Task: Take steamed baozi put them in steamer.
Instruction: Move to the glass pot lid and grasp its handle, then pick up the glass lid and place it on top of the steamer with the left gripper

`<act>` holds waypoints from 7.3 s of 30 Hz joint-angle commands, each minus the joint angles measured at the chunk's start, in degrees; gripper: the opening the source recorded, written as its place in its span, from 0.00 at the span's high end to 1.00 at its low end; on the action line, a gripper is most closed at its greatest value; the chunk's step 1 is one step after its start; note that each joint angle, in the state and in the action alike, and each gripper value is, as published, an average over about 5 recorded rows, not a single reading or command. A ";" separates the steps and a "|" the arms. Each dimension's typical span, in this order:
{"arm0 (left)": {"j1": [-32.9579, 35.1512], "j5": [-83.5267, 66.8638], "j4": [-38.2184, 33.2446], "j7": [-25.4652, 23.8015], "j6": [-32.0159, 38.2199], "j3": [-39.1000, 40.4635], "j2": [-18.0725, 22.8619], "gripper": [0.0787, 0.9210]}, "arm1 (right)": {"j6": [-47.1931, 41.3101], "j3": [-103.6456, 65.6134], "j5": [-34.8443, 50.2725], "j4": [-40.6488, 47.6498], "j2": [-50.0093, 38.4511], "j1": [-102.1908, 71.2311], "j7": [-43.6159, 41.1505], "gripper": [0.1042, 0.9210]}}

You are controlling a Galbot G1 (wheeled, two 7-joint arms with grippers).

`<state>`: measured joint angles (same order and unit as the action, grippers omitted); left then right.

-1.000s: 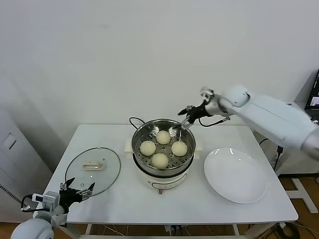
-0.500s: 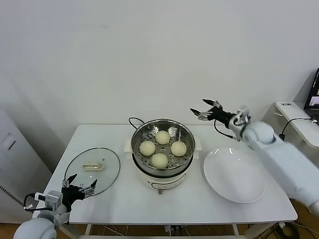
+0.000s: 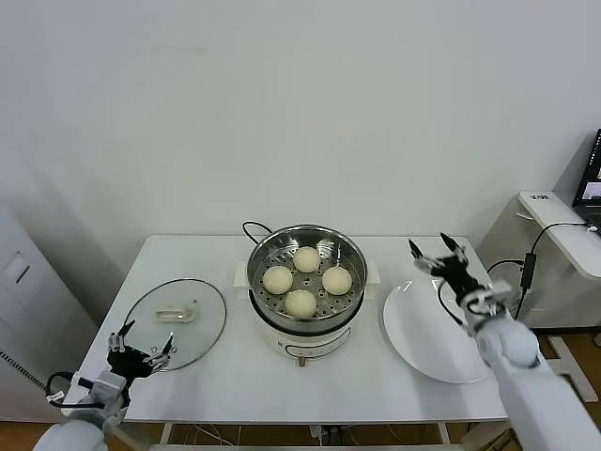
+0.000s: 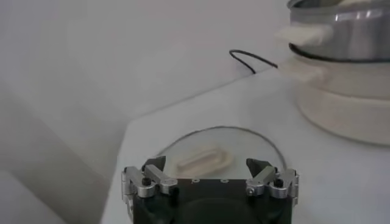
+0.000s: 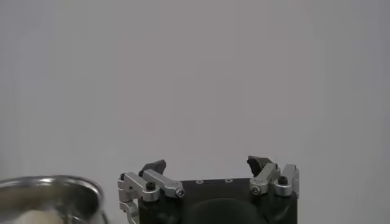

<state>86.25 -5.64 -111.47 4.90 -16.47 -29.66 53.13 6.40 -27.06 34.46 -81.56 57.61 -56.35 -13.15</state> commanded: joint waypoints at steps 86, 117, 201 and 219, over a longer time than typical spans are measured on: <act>-18.80 70.14 22.63 5.54 18.95 1.53 11.88 0.91 | 4.17 -12.06 -12.98 -0.32 12.90 -12.56 -2.50 0.12; -35.84 77.15 -4.83 -23.42 -27.00 33.05 7.11 0.97 | 4.06 -13.56 -10.94 -1.72 10.54 -12.27 -4.04 0.12; -42.67 89.93 16.87 -19.25 -26.08 45.41 29.91 0.97 | 5.33 -14.42 -12.06 -0.34 11.64 -13.35 -5.47 0.12; -41.16 87.22 16.86 -16.73 -26.67 44.91 29.02 0.96 | 5.70 -14.56 -12.06 -0.22 11.95 -13.60 -5.79 0.12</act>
<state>44.28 83.11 -93.99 -13.24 -42.17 15.37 82.61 12.06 -41.60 22.41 -81.83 69.46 -69.88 -18.87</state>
